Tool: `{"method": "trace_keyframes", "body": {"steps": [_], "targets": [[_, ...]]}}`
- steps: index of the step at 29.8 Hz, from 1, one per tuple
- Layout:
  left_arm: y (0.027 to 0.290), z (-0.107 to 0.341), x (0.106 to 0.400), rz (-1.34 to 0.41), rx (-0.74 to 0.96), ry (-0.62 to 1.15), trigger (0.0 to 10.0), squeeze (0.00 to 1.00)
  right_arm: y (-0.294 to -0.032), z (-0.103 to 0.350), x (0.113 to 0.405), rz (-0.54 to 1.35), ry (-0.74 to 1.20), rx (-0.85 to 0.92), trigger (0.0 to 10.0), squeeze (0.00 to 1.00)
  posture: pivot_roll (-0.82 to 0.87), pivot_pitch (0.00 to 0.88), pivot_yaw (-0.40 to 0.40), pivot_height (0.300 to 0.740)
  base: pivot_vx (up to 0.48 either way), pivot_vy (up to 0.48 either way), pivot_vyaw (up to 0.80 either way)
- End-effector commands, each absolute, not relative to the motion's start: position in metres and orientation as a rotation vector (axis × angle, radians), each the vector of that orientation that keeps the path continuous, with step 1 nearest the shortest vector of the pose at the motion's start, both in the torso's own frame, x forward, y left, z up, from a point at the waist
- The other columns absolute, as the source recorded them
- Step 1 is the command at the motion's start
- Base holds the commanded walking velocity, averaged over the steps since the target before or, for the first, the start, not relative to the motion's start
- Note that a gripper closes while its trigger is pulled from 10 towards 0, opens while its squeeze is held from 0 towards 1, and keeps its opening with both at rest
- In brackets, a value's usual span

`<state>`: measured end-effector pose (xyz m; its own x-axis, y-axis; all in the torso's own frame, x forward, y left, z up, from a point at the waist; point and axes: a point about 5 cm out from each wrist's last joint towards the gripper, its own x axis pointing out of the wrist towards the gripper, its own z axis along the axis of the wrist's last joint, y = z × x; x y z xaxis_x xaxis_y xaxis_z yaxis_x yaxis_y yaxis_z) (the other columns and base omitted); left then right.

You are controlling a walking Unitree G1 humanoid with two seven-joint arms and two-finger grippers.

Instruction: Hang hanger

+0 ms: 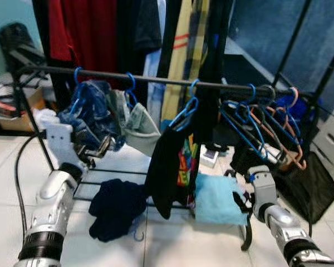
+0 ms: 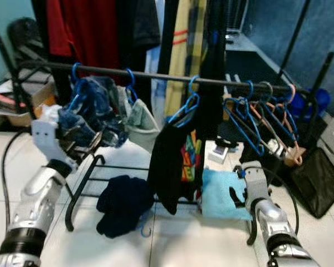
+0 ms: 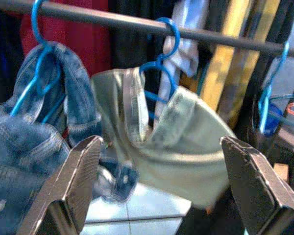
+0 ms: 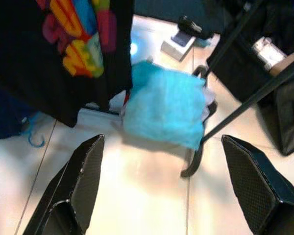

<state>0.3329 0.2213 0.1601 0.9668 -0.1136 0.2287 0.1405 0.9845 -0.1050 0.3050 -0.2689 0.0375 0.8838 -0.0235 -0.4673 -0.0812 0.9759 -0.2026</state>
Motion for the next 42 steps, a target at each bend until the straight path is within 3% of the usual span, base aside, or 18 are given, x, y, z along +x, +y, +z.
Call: {"method": "trace_keyframes", "body": {"steps": [1, 6, 17, 28, 33, 37, 38, 42], "targets": [[0.223, 0.176, 0.339, -0.096, -0.107, -0.261, 10.0, 0.0, -0.274, 0.04, 0.305, 0.027, 0.481, -0.237, 10.0, 0.0, -0.12, 0.0, -0.016, 0.74, 0.0, 0.0, 0.0], [0.226, 0.179, 0.339, -0.068, -0.108, -0.275, 10.0, 0.0, -0.272, 0.039, 0.303, 0.04, 0.481, -0.248, 10.0, 0.0, -0.13, 0.0, -0.008, 0.74, 0.0, 0.0, 0.0], [0.228, 0.179, 0.336, -0.025, -0.108, -0.265, 10.0, 0.0, -0.268, 0.032, 0.298, 0.076, 0.504, -0.288, 10.0, 0.0, -0.13, 0.0, 0.002, 0.74, 0.391, 0.0, 0.0], [0.231, 0.188, 0.338, -0.031, -0.09, -0.275, 10.0, 0.0, -0.263, 0.026, 0.294, 0.118, 0.526, -0.283, 10.0, 0.0, -0.13, 0.0, 0.016, 0.74, 0.391, 0.0, 0.58], [0.221, 0.19, 0.338, -0.128, -0.089, -0.276, 10.0, 0.0, -0.265, 0.022, 0.291, 0.101, 0.545, -0.279, 10.0, 0.0, -0.13, 0.0, 0.021, 0.74, 0.325, 0.0, 0.0], [0.204, 0.191, 0.334, -0.346, -0.108, -0.259, 10.0, 0.0, -0.267, 0.017, 0.286, 0.09, 0.584, -0.294, 10.0, 0.0, -0.13, 0.0, 0.023, 0.74, 0.211, 0.0, 0.0], [0.196, 0.191, 0.328, -0.491, -0.085, -0.233, 10.0, 0.0, -0.267, 0.013, 0.283, 0.089, 0.614, -0.298, 10.0, 0.0, -0.13, 0.0, 0.026, 0.74, 0.0, 0.0, -0.79], [0.193, 0.191, 0.32, -0.623, -0.043, -0.211, 10.0, 0.0, -0.267, 0.01, 0.279, 0.089, 0.627, -0.287, 10.0, 0.0, -0.13, 0.0, 0.029, 0.74, 0.0, 0.0, -0.79]]}}
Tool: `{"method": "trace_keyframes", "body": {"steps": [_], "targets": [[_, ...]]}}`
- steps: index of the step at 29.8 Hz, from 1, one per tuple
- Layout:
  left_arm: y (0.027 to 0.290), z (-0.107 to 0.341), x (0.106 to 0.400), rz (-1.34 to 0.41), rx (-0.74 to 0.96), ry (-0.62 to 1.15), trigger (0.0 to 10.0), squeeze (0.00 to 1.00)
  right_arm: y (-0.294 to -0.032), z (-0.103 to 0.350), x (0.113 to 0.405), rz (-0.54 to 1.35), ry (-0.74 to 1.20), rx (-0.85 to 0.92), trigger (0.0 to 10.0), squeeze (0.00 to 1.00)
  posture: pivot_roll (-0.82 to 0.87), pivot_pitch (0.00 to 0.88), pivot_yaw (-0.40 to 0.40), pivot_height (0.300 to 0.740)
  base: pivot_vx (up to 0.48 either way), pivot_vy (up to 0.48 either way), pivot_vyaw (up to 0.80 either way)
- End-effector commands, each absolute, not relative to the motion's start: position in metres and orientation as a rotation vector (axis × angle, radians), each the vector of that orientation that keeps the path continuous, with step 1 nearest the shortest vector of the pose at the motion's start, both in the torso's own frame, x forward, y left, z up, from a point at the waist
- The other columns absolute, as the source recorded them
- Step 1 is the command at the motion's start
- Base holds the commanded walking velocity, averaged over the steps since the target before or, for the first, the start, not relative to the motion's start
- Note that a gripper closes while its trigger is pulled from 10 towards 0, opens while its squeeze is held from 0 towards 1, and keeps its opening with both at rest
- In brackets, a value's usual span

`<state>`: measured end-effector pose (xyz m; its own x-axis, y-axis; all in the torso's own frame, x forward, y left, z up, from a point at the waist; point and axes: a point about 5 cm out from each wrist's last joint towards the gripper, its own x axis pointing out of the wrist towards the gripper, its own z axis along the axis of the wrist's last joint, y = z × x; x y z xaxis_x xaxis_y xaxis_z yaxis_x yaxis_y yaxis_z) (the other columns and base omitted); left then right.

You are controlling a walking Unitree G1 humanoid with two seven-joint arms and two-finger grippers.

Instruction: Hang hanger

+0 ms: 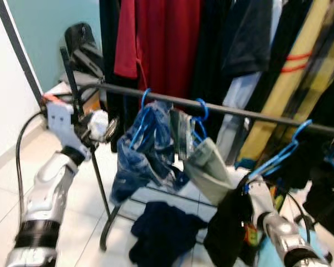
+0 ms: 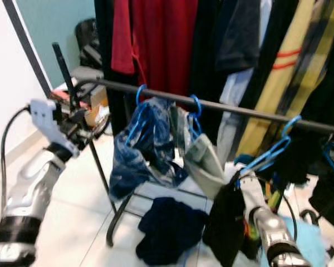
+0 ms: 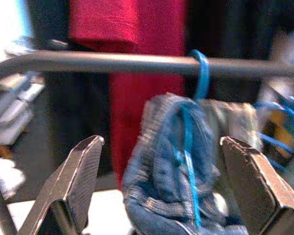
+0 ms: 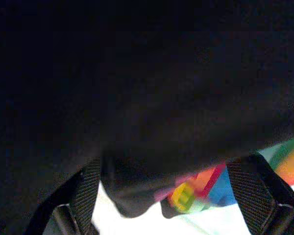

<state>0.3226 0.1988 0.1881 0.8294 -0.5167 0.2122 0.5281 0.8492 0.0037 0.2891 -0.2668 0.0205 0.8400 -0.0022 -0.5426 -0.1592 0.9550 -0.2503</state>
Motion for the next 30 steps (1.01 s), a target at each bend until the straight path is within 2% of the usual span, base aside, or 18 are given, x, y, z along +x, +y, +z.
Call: {"method": "trace_keyframes", "body": {"steps": [1, 5, 7, 15, 17, 18, 19, 23, 26, 27, 29, 30], "targets": [[0.194, 0.192, 0.315, -0.687, -0.021, -0.194, 10.0, 0.0, -0.267, 0.007, 0.277, 0.088, 0.634, -0.286, 10.0, 0.0, -0.13, 0.0, 0.032, 0.74, 0.0, 0.0, -0.79], [0.2, 0.19, 0.31, -0.764, 0.026, -0.144, 10.0, 0.0, -0.266, 0.004, 0.274, 0.086, 0.64, -0.279, 10.0, 0.0, -0.13, 0.0, 0.036, 0.74, 0.0, 0.0, -0.79], [0.202, 0.187, 0.308, -0.792, 0.055, -0.115, 10.0, 0.0, -0.265, 0.003, 0.274, 0.085, 0.639, -0.27, 10.0, 0.0, -0.13, 0.0, 0.038, 0.74, 0.0, 0.0, 0.0], [0.204, 0.184, 0.315, -0.733, 0.069, -0.101, 10.0, 0.0, -0.263, 0.002, 0.273, 0.086, 0.639, -0.26, 10.0, 0.0, -0.13, 0.0, 0.04, 0.74, 0.0, 0.0, 0.0], [0.219, 0.182, 0.333, -0.508, 0.112, -0.073, 10.0, 0.0, -0.261, -0.002, 0.269, 0.097, 0.659, -0.263, 10.0, 0.0, -0.14, 0.0, 0.047, 0.74, 0.0, 0.0, 0.0], [0.219, 0.182, 0.333, -0.508, 0.112, -0.073, 10.0, 0.0, -0.261, -0.002, 0.269, 0.097, 0.659, -0.263, 10.0, 0.0, -0.14, 0.0, 0.047, 0.74, 0.0, 0.0, 0.0], [0.229, 0.181, 0.339, -0.399, 0.134, -0.058, 10.0, 0.0, -0.261, -0.005, 0.267, 0.098, 0.669, -0.258, 10.0, 0.0, -0.14, 0.0, 0.049, 0.74, 0.0, 0.0, 0.0], [0.237, 0.181, 0.344, -0.305, 0.085, -0.052, 10.0, 0.0, -0.261, -0.009, 0.262, 0.092, 0.685, -0.251, 10.0, 0.0, -0.13, 0.0, 0.053, 0.74, 0.0, 0.0, 0.0], [0.229, 0.178, 0.342, -0.345, 0.028, -0.052, 10.0, 0.0, -0.261, -0.012, 0.259, 0.089, 0.693, -0.251, 10.0, 0.0, -0.13, 0.0, 0.056, 0.74, 0.0, 0.0, 0.0], [0.217, 0.172, 0.339, -0.422, -0.051, -0.049, 10.0, 0.0, -0.26, -0.014, 0.257, 0.088, 0.7, -0.251, 10.0, 0.0, -0.13, 0.0, 0.061, 0.74, 0.0, 0.0, 0.0], [0.217, 0.172, 0.339, -0.422, -0.051, -0.049, 10.0, 0.0, -0.26, -0.014, 0.257, 0.088, 0.7, -0.251, 10.0, 0.0, -0.13, 0.0, 0.061, 0.74, 0.0, 0.0, 0.0], [0.197, 0.159, 0.334, -0.553, -0.144, -0.038, 10.0, 0.0, -0.257, -0.016, 0.256, 0.087, 0.707, -0.248, 10.0, 0.0, -0.13, 0.0, 0.069, 0.74, 0.0, 0.0, 0.0]]}}
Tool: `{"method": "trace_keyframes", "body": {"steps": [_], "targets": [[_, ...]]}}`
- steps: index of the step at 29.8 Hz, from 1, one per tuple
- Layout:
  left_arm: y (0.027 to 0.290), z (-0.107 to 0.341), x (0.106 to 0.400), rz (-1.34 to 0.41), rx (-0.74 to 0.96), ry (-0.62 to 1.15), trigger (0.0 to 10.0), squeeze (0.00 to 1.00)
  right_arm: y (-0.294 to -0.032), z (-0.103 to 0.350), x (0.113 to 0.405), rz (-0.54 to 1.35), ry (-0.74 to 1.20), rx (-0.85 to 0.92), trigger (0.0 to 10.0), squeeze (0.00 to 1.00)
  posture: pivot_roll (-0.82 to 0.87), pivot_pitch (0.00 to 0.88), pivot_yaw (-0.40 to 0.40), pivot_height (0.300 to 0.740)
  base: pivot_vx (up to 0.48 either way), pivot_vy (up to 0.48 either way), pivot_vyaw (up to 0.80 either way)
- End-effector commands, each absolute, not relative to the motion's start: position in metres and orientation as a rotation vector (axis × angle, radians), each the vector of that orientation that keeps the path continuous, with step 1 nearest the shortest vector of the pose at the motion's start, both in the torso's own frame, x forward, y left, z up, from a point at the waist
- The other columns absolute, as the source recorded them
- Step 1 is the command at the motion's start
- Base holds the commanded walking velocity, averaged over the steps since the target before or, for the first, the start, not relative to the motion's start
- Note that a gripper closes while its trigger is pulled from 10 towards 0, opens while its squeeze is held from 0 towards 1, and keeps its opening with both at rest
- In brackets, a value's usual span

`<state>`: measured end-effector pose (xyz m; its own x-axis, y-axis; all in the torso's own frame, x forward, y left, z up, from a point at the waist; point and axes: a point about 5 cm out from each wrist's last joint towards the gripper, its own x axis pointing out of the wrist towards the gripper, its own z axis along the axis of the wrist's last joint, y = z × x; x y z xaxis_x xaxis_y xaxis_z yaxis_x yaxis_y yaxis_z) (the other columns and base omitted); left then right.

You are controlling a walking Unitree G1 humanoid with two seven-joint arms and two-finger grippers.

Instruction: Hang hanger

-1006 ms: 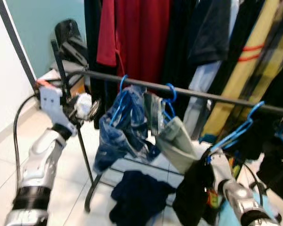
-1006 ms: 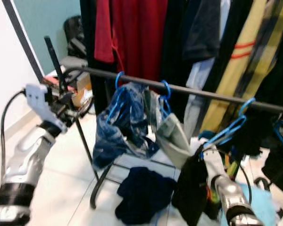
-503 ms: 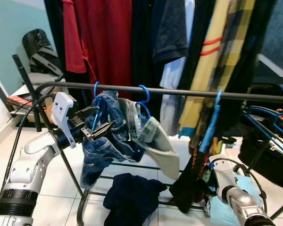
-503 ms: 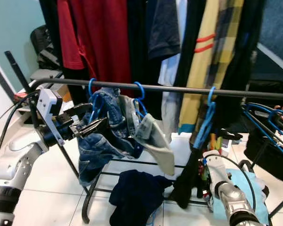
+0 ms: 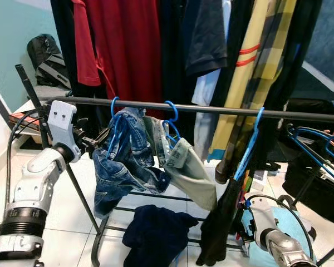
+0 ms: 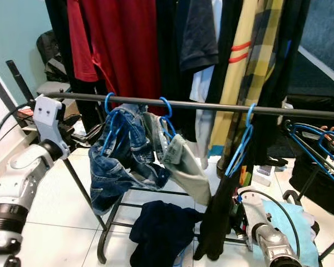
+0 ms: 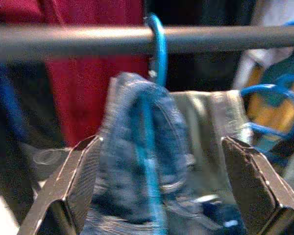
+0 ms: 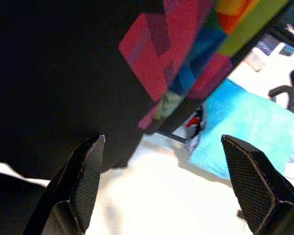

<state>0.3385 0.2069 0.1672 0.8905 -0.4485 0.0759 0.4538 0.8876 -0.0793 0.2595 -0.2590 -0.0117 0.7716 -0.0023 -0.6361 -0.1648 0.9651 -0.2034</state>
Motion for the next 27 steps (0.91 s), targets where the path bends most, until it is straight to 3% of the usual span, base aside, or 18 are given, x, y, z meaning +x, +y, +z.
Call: {"method": "trace_keyframes", "body": {"steps": [1, 3, 9, 16, 18, 19, 27], "targets": [[0.197, 0.159, 0.334, -0.553, -0.144, -0.038, 10.0, 0.0, -0.257, -0.016, 0.256, 0.087, 0.707, -0.248, 10.0, 0.0, -0.13, 0.0, 0.069, 0.74, 0.0, 0.0, 0.0], [0.189, 0.147, 0.332, -0.627, -0.176, -0.013, 10.0, 0.0, -0.256, -0.017, 0.255, 0.085, 0.708, -0.248, 10.0, 0.0, -0.14, 0.0, 0.078, 0.74, 0.0, 0.0, 0.0], [0.191, 0.141, 0.334, -0.629, -0.175, 0.007, 10.0, 0.0, -0.256, -0.018, 0.255, 0.08, 0.707, -0.249, 10.0, 0.0, -0.14, 0.0, 0.08, 0.74, 0.0, 0.0, 0.0], [0.216, 0.125, 0.353, -0.366, 0.033, 0.143, 10.0, 0.0, -0.268, -0.013, 0.255, 0.034, 0.694, -0.238, 10.0, 0.0, -0.16, 0.0, 0.095, 0.74, 0.0, 0.0, 0.0], [0.219, 0.116, 0.351, -0.346, 0.05, 0.206, 0.5, 0.0, -0.27, -0.012, 0.255, 0.029, 0.69, -0.239, 10.0, 0.0, -0.16, 0.0, 0.095, 0.74, 0.0, 0.0, 0.0], [0.219, 0.111, 0.349, -0.352, 0.052, 0.234, 0.0, 0.0, -0.271, -0.011, 0.255, 0.026, 0.689, -0.24, 10.0, 0.0, -0.16, 0.0, 0.095, 0.74, 0.0, 0.0, 0.0], [0.217, 0.094, 0.344, -0.396, 0.054, 0.325, 0.0, 0.0, -0.271, -0.009, 0.257, 0.018, 0.682, -0.243, 10.0, 0.0, -0.15, 0.0, 0.094, 0.74, 0.0, 0.0, 0.0]]}}
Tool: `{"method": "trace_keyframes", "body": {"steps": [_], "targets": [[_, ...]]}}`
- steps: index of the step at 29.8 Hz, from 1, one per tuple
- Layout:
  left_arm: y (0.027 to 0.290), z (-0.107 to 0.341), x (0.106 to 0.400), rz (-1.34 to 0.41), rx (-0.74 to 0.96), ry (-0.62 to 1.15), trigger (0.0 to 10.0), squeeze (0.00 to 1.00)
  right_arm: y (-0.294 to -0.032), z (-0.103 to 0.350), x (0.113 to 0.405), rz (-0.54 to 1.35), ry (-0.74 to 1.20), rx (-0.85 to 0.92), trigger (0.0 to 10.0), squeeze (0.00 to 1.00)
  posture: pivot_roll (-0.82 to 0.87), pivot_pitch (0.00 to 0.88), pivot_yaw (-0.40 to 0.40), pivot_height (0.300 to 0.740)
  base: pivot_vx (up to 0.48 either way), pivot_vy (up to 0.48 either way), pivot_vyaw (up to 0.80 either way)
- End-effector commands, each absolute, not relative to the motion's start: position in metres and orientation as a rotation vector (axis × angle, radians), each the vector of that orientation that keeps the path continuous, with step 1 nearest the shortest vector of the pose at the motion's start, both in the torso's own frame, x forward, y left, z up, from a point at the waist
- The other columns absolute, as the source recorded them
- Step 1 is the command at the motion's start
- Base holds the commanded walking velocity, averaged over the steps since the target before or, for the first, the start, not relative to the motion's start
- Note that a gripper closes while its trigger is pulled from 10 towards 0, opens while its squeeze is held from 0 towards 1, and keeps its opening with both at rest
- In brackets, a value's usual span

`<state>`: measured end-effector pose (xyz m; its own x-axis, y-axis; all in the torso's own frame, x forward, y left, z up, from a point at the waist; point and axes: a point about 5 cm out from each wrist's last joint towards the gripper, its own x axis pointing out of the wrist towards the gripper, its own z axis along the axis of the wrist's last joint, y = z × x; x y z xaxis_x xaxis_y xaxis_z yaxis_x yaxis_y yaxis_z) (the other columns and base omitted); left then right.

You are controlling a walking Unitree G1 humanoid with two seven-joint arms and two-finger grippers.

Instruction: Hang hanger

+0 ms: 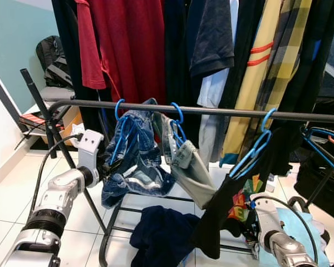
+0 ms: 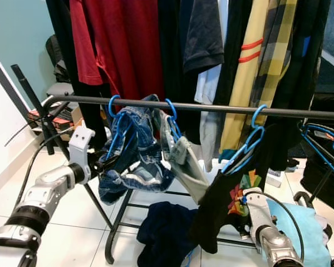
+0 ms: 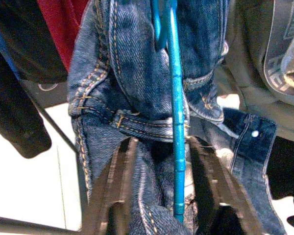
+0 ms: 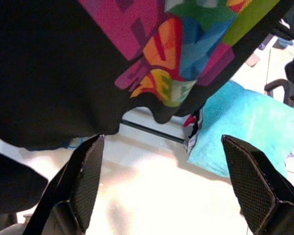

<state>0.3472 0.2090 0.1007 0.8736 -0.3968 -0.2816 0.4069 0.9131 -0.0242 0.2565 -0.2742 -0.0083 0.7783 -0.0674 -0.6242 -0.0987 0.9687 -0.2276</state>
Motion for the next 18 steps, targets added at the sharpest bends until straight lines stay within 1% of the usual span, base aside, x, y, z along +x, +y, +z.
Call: {"method": "trace_keyframes", "body": {"steps": [1, 8, 9, 10, 11, 13, 15, 18], "targets": [[0.219, 0.095, 0.346, -0.378, 0.054, 0.323, 0.0, 0.0, -0.271, -0.009, 0.258, 0.018, 0.681, -0.244, 10.0, 0.0, -0.15, 0.0, 0.093, 0.74, 0.0, 0.0, 0.0], [0.227, 0.105, 0.352, -0.319, 0.018, 0.272, 0.0, 0.0, -0.269, -0.008, 0.26, 0.023, 0.675, -0.246, 10.0, 0.0, -0.15, 0.0, 0.093, 0.74, 0.0, 0.0, 0.0], [0.23, 0.115, 0.355, -0.304, -0.027, 0.214, 0.0, 0.0, -0.268, -0.008, 0.26, 0.022, 0.674, -0.246, 10.0, 0.0, -0.15, 0.0, 0.094, 0.74, 0.0, 0.0, 0.0], [0.23, 0.115, 0.355, -0.304, -0.027, 0.214, 0.0, 0.0, -0.268, -0.008, 0.26, 0.022, 0.674, -0.246, 10.0, 0.0, -0.15, 0.0, 0.094, 0.74, 0.0, 0.0, 0.0], [0.232, 0.122, 0.357, -0.296, -0.057, 0.175, 0.0, 0.0, -0.268, -0.008, 0.26, 0.022, 0.672, -0.245, 10.0, 0.0, -0.15, 0.0, 0.094, 0.74, 0.0, 0.0, 0.0], [0.232, 0.122, 0.357, -0.296, -0.057, 0.175, 0.0, 0.0, -0.268, -0.008, 0.26, 0.022, 0.672, -0.245, 10.0, 0.0, -0.15, 0.0, 0.094, 0.74, 0.0, 0.0, 0.0], [0.236, 0.145, 0.357, -0.344, -0.122, 0.047, 0.0, 0.0, -0.268, -0.008, 0.26, 0.02, 0.672, -0.245, 10.0, 0.0, -0.15, 0.0, 0.093, 0.74, 0.0, 0.0, 0.0], [0.237, 0.151, 0.356, -0.373, -0.136, 0.012, 0.0, 0.0, -0.269, -0.008, 0.26, 0.019, 0.672, -0.245, 10.0, 0.0, -0.15, 0.0, 0.093, 0.74, 0.0, 0.0, 0.0]]}}
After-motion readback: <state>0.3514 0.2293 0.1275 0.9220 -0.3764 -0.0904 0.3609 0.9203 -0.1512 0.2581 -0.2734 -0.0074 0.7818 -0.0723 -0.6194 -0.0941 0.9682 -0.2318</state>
